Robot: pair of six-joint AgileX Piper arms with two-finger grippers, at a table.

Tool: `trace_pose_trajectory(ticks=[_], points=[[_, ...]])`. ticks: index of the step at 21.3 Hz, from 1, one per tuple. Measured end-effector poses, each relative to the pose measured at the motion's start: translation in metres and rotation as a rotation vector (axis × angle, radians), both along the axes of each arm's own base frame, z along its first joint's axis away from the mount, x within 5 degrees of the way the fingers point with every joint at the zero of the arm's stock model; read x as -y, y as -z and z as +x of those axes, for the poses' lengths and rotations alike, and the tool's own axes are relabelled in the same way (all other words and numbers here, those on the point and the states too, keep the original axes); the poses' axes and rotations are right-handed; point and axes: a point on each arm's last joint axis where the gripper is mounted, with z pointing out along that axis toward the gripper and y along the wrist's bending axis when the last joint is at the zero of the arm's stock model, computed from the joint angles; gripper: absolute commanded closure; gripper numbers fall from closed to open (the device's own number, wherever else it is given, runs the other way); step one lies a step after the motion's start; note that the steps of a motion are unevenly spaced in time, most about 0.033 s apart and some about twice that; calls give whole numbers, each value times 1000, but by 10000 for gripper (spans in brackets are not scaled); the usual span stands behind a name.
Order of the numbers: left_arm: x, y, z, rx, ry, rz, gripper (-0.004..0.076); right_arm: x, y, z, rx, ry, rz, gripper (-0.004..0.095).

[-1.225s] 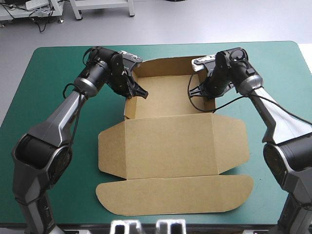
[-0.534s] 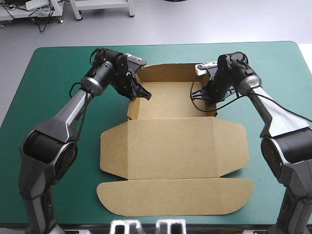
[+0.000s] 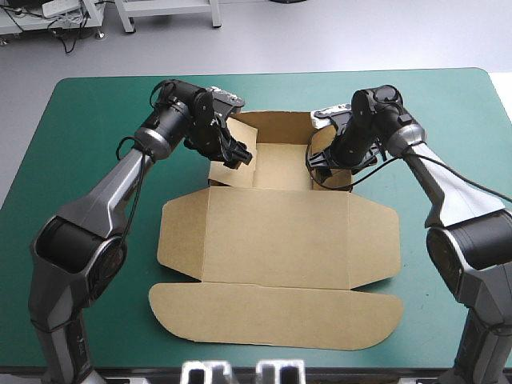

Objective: Fold the box

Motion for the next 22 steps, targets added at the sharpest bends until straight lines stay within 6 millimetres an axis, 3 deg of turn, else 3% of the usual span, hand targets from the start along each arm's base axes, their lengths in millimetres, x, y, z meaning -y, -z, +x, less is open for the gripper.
trace_pose_trajectory(ticks=[4,7,9,11,12,13,14,15,16,19,20,22], points=[[-7,-22,-8,61,-3,9,171,2,-19,-3,53,-1,10,152],[-15,-43,-17,123,-8,18,183,7,-51,-12,141,-1,17,158],[-20,-56,-23,160,-8,21,239,10,-68,-21,183,-1,29,158],[-29,-82,-38,226,3,13,385,15,-89,-33,237,0,35,158],[-33,-94,-46,259,7,8,538,17,-97,-38,258,0,38,158],[-44,-122,-67,331,10,-10,673,22,-113,-49,302,2,42,158],[-57,-151,-93,412,15,-41,731,25,-123,-55,331,3,37,158],[-64,-166,-107,457,28,-50,723,27,-127,-58,345,4,31,158],[-78,-188,-134,537,62,-53,723,29,-128,-59,352,6,17,158],[-107,-213,-186,650,72,-47,723,29,-122,-54,338,7,-2,158],[-118,-214,-209,672,68,-53,723,27,-115,-49,318,6,-9,158],[-125,-203,-224,649,70,-55,723,24,-102,-40,285,7,-19,159]])
